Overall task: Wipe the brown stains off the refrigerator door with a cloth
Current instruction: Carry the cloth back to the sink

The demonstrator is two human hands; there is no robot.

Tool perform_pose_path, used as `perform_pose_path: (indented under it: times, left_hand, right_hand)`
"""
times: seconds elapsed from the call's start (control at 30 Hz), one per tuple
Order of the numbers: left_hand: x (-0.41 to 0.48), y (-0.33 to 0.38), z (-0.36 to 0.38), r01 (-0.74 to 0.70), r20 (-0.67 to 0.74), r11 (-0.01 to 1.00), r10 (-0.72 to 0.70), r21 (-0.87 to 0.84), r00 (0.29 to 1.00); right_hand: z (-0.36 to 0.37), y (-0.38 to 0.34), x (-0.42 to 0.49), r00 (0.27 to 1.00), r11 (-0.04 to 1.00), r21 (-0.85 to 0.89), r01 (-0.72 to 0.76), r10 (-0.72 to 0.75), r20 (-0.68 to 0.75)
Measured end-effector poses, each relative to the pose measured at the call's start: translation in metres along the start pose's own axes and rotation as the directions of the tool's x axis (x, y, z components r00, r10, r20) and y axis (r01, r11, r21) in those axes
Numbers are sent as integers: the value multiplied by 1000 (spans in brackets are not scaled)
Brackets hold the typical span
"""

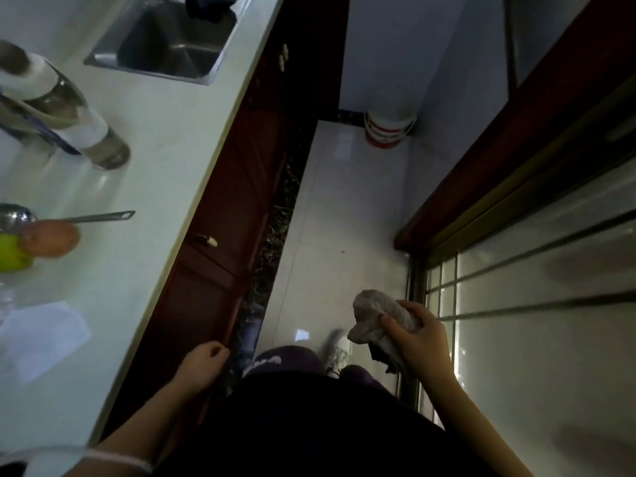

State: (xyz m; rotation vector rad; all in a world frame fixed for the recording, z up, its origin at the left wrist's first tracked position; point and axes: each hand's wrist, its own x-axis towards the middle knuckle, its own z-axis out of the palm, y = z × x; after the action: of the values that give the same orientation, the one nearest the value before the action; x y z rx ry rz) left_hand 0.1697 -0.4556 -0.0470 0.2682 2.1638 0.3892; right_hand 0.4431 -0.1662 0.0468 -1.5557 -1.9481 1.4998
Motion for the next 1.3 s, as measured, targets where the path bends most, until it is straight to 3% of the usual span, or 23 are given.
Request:
perform_pose_path:
  times: [0.23,0.5,0.7,0.83,0.93,1.1,1.3]
  left_hand:
    - [69,61,-22,69,-39,988,-75,-136,996]
    - [212,147,-73,86,54,995,-83,-46,995]
    - [280,309,-144,-88,82,993,82,74,993]
    - [317,408,-173,-188,59,982,186,33,981]
    - [346,456,-181,-187,41,982,187,5,982]
    - [388,497,-194,-60,-27,995,58,-78,998]
    - [400,522,-215,79,-129,974,-108,-214,986]
  right_hand:
    - [-1,-57,128,996,999,-15,33,-31,86]
    - [5,-112,267,998,999,3,-47,47,28]
    - [1,-162,356,993,994,83,-71,78,-90]
    - [-2,-188,426,993,996,68,-51,58,-104]
    - [-2,-206,489,997,998,46,-40,43,-63]
    - [-1,-252,613,999,1000,8,21,-21,39]
    - [17,-338,721,949,992,-42,115,-97,300]
